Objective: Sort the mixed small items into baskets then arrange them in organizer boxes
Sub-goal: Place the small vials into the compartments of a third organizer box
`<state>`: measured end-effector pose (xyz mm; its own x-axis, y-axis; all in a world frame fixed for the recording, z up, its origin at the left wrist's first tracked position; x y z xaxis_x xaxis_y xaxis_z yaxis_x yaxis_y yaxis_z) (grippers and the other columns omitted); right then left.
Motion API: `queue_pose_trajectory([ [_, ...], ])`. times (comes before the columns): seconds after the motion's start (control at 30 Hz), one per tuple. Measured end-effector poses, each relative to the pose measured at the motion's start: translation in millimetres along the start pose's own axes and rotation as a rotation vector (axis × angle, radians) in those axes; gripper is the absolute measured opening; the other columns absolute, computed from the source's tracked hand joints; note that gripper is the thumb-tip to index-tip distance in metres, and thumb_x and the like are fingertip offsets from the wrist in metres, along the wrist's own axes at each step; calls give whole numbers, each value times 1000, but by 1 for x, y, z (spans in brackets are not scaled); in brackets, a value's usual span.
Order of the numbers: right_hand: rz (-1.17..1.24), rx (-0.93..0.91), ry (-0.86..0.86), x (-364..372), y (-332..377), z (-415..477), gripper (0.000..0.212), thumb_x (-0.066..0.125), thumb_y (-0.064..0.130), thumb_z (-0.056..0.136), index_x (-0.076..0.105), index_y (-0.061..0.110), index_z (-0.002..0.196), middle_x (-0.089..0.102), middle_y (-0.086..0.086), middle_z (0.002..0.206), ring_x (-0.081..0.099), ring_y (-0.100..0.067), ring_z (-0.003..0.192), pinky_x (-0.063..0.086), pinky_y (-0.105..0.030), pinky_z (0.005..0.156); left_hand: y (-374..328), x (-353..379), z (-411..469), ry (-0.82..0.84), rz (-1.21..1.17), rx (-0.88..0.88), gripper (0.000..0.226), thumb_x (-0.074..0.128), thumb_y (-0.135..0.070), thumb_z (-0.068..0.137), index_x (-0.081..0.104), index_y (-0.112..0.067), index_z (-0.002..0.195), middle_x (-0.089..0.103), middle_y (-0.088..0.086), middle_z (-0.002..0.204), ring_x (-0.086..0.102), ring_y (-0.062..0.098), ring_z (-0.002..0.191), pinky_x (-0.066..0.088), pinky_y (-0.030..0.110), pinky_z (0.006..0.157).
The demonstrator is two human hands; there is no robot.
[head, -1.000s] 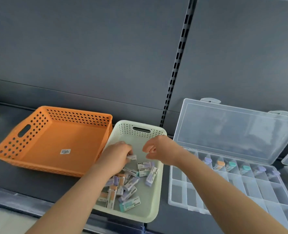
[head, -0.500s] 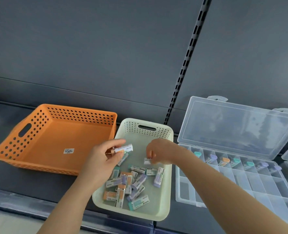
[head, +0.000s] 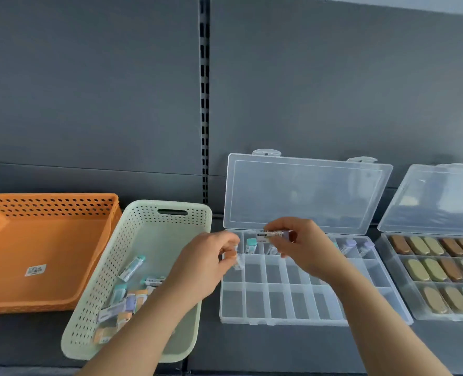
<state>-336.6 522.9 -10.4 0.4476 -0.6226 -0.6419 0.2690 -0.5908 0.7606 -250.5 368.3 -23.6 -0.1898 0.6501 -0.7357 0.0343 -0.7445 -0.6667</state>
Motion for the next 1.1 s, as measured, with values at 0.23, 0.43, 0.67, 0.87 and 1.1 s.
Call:
queue_pose_trajectory([
  [0.23, 28, -54, -86, 2, -26, -9, 23, 65, 3, 78, 59, 24, 82, 57, 11, 67, 47, -2, 53, 40, -9, 57, -2, 32, 11, 37, 397, 60, 16, 67, -31, 83, 64, -32, 99, 65, -12, 90, 51, 9, 85, 32, 18, 67],
  [0.43, -104, -117, -69, 30, -26, -7, 15, 57, 6, 83, 64, 19, 79, 67, 3, 69, 56, -13, 60, 46, -20, 73, -3, 35, 12, 48, 470, 72, 21, 65, -35, 83, 63, -31, 103, 64, -9, 95, 50, 15, 92, 38, 26, 79],
  [0.67, -369, -143, 52, 57, -21, -4, 17, 54, 19, 90, 68, 23, 99, 66, 2, 99, 62, -14, 80, 42, -13, 65, -5, 31, 8, 45, 516, 65, 29, 63, -40, 85, 61, -30, 112, 58, -2, 100, 48, 18, 96, 39, 26, 82],
  [0.87, -430, -123, 92, 63, -23, -3, 19, 56, 22, 91, 69, 23, 105, 69, 4, 105, 64, -13, 89, 51, -21, 76, -10, 12, 5, 0, 398, 89, 30, 77, -40, 73, 69, -31, 100, 64, -8, 89, 54, 17, 89, 41, 29, 78],
  [1.1, -354, -151, 40, 44, 10, -4, 31, 66, 27, 86, 64, 26, 117, 65, 11, 113, 59, -5, 92, 51, -22, 85, 60, -46, -16, 6, 174, -153, 31, 71, -29, 82, 63, -34, 112, 60, -21, 105, 54, 1, 106, 40, 22, 95],
])
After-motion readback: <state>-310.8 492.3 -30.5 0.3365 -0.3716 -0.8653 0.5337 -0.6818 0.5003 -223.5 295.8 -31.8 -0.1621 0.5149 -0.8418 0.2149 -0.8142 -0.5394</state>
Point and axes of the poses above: each hand's wrist, its own z-axis towards the middle knuckle, its own x-axis out of the palm, y = z × x, the point moved 9 cm from there along z, towards the middle knuckle
